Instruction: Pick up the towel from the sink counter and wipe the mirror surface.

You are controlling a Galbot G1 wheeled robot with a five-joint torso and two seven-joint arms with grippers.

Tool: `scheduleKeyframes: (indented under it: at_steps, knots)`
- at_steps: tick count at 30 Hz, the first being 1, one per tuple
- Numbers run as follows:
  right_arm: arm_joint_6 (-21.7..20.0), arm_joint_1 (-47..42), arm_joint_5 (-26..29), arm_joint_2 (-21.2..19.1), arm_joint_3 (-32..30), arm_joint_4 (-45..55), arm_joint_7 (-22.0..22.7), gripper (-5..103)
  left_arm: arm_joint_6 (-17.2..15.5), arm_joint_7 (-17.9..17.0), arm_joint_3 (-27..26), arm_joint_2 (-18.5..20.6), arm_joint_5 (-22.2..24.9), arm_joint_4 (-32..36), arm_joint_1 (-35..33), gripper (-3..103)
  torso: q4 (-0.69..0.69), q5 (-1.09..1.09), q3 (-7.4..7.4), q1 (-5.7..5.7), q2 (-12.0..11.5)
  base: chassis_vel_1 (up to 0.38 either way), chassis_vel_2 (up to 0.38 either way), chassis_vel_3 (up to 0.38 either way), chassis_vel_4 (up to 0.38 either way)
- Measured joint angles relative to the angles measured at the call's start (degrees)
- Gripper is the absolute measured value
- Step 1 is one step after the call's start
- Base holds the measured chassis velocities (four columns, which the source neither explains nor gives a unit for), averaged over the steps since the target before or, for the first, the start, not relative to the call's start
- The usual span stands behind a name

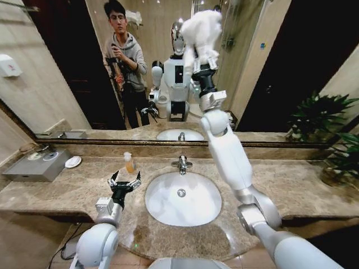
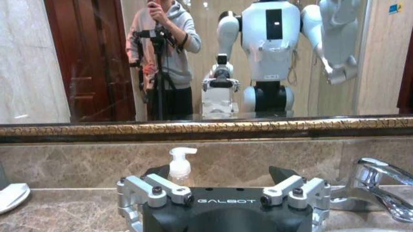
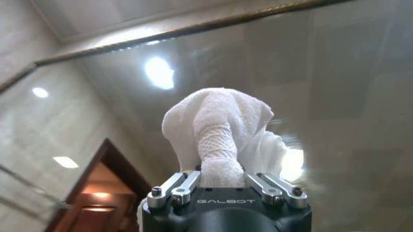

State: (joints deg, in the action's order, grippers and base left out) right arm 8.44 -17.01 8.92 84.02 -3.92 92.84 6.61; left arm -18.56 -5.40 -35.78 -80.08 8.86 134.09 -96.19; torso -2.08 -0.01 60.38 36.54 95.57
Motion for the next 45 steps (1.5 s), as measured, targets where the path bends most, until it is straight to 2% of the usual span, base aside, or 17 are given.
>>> scheduleKeyframes:
  at_steps: [5,12,20,28,36,43,45]
  knots:
    - [-2.46,-0.27,0.67,-0.4,0.57,0.53,0.65,18,0.0,0.0,0.0,0.0,0.0,0.0,0.0,100,0.02,-0.01,-0.01,-0.03,0.01,0.0,0.0,0.0,0.0]
    - [-6.95,-0.86,-0.27,-1.99,-1.22,0.86,4.97,18,0.0,0.0,0.0,0.0,0.0,0.0,0.0,100,0.03,0.02,0.0,-0.01,0.01,0.0,0.0,0.0,0.0]
    - [-8.29,-2.61,-0.94,-4.06,-4.26,2.46,7.2,18,0.0,0.0,0.0,0.0,0.0,0.0,0.0,100,0.03,0.02,-0.01,-0.02,0.02,0.0,0.0,0.0,0.0]
    - [-8.69,-4.0,-0.65,-5.27,-5.26,3.16,7.63,18,0.0,0.0,0.0,0.0,0.0,0.0,0.0,100,0.04,0.02,-0.01,-0.02,0.02,0.0,0.0,0.0,0.0]
    - [-8.43,-1.36,-0.92,-2.78,1.12,1.66,5.39,18,0.0,0.0,0.0,0.0,0.0,0.0,0.0,100,0.01,0.0,-0.01,-0.01,0.02,0.0,0.0,0.0,0.0]
    - [-7.96,3.39,-2.54,0.16,10.89,-1.67,4.35,18,0.0,0.0,0.0,0.0,0.0,0.0,0.01,100,0.01,-0.02,-0.01,-0.02,0.02,0.0,0.0,0.0,0.0]
    - [-7.89,3.7,-2.8,0.51,11.45,-2.18,4.32,18,0.0,0.0,0.0,0.0,0.0,0.0,0.01,100,0.01,-0.02,-0.01,-0.02,0.02,0.0,0.0,0.0,0.0]
